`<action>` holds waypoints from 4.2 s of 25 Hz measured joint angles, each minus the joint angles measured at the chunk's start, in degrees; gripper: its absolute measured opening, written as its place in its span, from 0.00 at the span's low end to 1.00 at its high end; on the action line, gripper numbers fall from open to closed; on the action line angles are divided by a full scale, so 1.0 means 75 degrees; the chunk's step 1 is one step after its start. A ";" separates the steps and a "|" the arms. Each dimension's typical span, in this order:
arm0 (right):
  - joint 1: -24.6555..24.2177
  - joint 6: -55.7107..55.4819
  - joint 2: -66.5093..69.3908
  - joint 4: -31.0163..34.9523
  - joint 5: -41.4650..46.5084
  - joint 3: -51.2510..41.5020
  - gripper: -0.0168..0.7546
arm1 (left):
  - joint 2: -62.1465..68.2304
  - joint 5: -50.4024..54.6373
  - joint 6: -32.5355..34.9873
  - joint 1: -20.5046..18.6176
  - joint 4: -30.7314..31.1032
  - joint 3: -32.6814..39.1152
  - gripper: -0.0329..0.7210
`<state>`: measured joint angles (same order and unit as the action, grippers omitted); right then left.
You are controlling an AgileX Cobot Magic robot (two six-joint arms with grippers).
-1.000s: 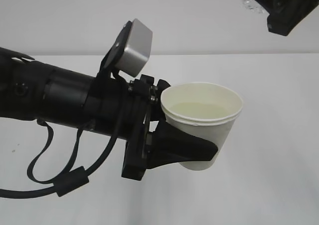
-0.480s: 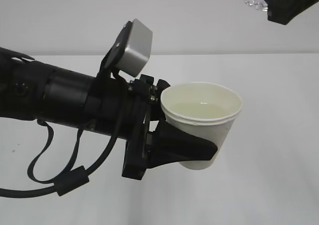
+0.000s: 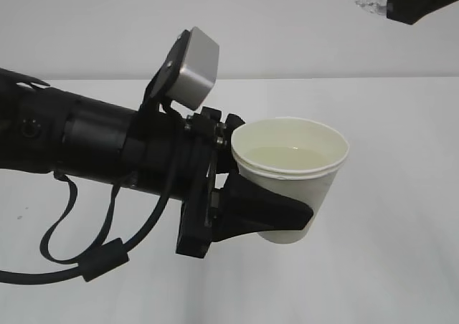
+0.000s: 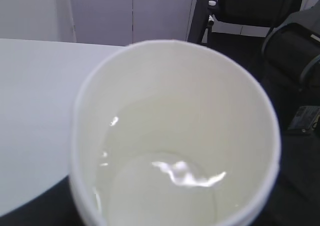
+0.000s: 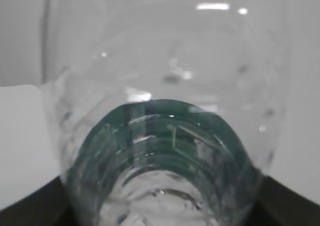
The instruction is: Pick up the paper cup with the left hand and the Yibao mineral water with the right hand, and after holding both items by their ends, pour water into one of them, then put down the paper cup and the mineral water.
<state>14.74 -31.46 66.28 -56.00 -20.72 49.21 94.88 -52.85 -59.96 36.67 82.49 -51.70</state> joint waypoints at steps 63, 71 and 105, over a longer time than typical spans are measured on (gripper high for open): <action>0.0000 -0.0885 0.0000 0.0899 0.0815 0.0000 0.64 | 0.0000 0.0938 0.1570 0.0000 -0.1945 0.0000 0.63; 0.0000 -0.0885 0.0000 0.0899 0.0831 0.0000 0.63 | 0.0000 0.0955 0.1978 -0.0169 -0.2453 0.0000 0.63; 0.0000 -0.0885 0.0000 0.0899 0.0859 0.0000 0.63 | 0.0000 0.0991 0.2386 -0.2153 -0.3450 0.0000 0.63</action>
<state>14.74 -38.10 66.28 -49.26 -14.27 49.21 94.88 -45.42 -42.06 20.52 56.62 -51.70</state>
